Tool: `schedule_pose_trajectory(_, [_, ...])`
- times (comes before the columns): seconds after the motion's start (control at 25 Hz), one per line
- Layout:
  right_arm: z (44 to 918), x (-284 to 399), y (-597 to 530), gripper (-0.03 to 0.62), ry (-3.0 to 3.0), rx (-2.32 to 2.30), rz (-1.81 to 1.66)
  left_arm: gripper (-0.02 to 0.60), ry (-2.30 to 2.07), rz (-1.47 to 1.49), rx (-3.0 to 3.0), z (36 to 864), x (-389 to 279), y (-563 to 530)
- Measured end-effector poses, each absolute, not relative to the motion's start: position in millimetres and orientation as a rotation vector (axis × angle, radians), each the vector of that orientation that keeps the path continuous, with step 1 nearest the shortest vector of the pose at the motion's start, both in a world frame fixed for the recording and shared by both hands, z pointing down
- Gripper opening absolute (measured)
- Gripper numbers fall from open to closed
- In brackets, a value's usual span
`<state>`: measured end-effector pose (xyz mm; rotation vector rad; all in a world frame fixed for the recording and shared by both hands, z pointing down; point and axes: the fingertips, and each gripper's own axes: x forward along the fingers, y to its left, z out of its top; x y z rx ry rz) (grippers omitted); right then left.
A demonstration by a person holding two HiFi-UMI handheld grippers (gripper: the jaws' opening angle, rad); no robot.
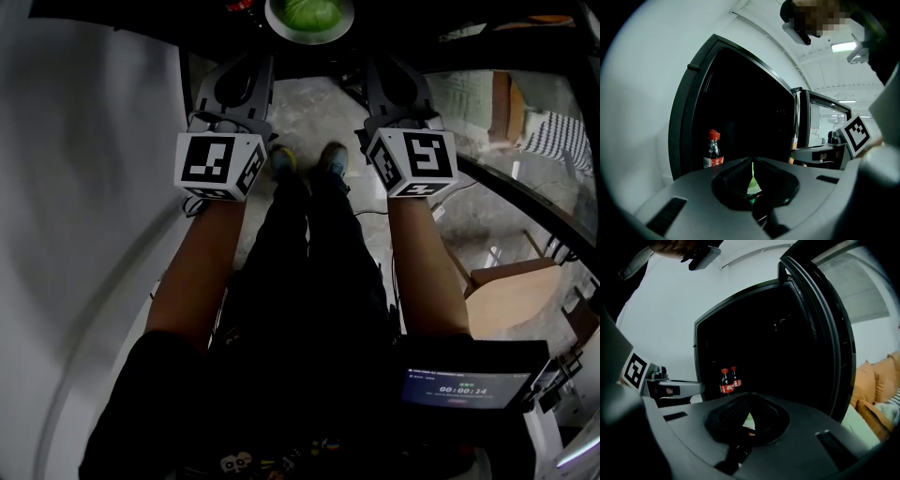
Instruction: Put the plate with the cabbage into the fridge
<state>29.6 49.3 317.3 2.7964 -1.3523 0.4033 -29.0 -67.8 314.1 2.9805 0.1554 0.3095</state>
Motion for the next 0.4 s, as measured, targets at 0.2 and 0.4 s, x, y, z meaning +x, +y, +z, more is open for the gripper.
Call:
schedule_pose_trajectory(0.2, [315.2,29.2,49.3,0.006,-1.343,2.789,0.399,0.011,0.165,0.309,2.978,311.2,-26.6,-68.3])
schedule_pose_trajectory(0.4, [321.9,29.6,47.2,0.006,-1.342,2.792,0.401,0.011,0.166,0.311,2.979,318.2,-23.9,-67.4])
